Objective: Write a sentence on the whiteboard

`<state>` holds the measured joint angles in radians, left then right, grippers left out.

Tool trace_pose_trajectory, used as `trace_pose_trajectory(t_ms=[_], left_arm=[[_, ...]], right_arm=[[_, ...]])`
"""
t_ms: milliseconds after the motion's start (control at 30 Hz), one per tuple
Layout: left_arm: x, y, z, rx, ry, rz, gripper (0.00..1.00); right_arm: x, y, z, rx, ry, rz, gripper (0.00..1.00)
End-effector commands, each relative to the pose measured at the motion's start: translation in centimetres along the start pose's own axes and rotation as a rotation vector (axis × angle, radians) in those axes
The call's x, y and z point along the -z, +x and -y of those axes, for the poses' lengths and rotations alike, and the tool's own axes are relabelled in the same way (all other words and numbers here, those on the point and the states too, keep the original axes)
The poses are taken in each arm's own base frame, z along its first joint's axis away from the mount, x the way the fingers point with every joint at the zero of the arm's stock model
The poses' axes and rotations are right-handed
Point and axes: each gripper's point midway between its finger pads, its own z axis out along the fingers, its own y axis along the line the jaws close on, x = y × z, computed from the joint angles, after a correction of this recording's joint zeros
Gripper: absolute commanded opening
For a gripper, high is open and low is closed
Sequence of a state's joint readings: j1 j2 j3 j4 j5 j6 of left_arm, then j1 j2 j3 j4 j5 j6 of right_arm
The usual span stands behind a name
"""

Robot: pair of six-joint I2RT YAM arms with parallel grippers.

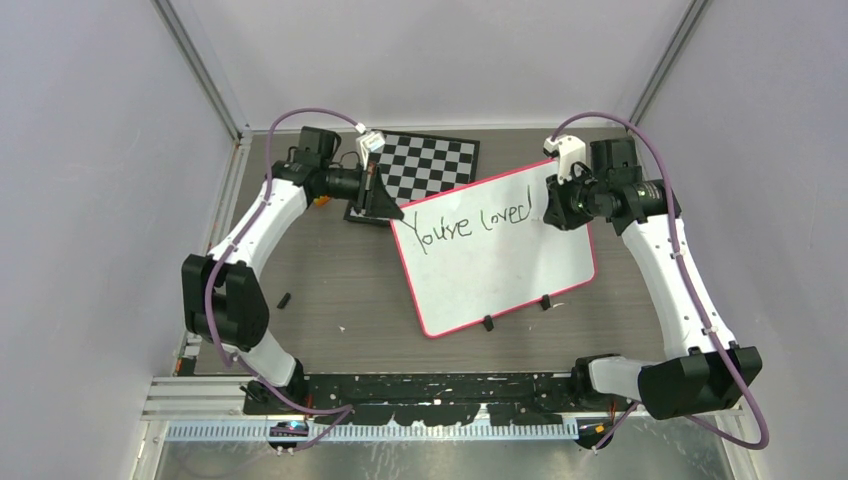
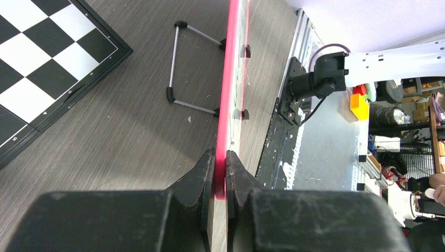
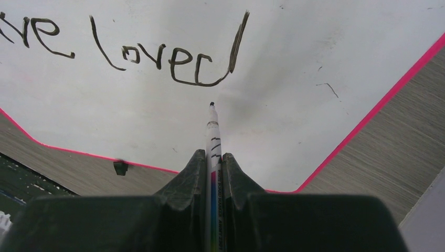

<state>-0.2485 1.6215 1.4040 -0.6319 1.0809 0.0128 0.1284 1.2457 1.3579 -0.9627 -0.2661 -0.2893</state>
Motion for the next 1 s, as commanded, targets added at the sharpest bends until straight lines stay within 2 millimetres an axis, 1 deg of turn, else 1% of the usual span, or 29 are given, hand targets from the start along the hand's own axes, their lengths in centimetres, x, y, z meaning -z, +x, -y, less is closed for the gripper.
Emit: trace_pose_trajectory(t_ms=[0, 167, 200, 300, 400, 533, 700, 800, 967], left_arm=[[-0.4, -0.7, -1.1, -0.052, -0.056, -0.014, 0.0], [-0.5, -0.7, -1.4, -0.049, -0.065, -0.021, 0.0], [-0.5, -0.6, -1.4, -0.049, -0.063, -0.021, 0.02], [-0.4, -0.7, -1.0, -0.047, -0.055, -0.018, 0.13], [-0.2, -0.6, -0.6, -0.044, -0.051, -0.012, 0.29], [-0.1, 0.0, -0.2, -0.04, -0.049, -0.003, 0.43], [-0.1, 1.2, -0.3, -0.022, -0.049, -0.017, 0.51], [-0.3, 2.0, -0.5, -0.005, -0.042, -0.029, 0.52], [-0.6, 2.6, -0.4, 0.006, -0.025, -0.033, 0.53]], right_arm=[[1.0, -0.8, -1.1, -0.003, -0.044, 0.042, 0.0], [1.3, -0.3, -2.2, -0.015, -0.097, 0.04, 0.0], [1.4, -0.1, -2.5, -0.016, -0.108, 0.037, 0.0], [1.8, 0.1, -3.4, -0.026, -0.153, 0.038, 0.0], [2.0, 0.3, -4.6, -0.039, -0.204, 0.043, 0.0], [1.8, 0.7, -6.3, -0.044, -0.272, 0.047, 0.0], [0.9, 1.0, -8.6, -0.006, -0.316, 0.03, 0.0], [0.2, 1.3, -10.6, 0.039, -0.344, 0.01, 0.0], [-0.6, 1.5, -13.0, 0.101, -0.372, -0.007, 0.0]])
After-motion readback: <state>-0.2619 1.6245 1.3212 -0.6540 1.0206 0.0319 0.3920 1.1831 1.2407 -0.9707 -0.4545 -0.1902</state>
